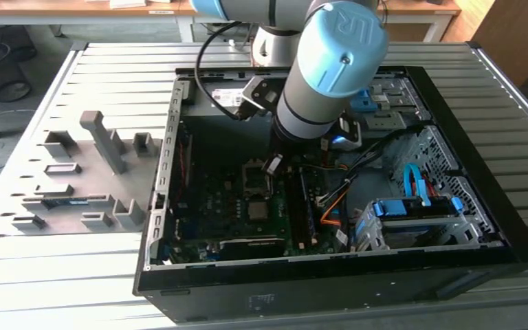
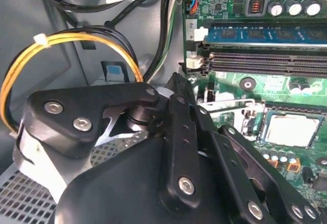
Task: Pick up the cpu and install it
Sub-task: 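Close the cpu cover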
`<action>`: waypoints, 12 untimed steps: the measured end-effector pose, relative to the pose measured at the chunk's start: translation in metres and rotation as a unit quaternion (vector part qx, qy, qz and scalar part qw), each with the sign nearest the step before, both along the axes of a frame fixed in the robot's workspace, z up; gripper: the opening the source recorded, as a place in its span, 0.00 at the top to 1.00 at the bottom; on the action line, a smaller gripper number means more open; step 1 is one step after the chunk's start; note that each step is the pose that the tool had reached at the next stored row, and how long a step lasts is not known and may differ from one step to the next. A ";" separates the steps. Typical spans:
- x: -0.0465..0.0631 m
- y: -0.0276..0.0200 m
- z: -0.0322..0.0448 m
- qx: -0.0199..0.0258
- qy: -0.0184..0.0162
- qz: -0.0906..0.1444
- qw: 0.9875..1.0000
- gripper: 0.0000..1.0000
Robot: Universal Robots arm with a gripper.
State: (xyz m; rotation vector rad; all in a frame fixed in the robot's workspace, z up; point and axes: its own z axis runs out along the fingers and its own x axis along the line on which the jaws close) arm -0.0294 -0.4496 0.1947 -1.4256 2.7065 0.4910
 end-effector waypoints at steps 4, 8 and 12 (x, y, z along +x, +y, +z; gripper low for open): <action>0.000 -0.0001 -0.0021 0.000 0.001 0.000 1.000 0.90; 0.000 0.0000 -0.0019 0.000 0.001 0.000 1.000 0.90; 0.006 0.0001 -0.0013 0.002 0.001 0.000 1.000 0.90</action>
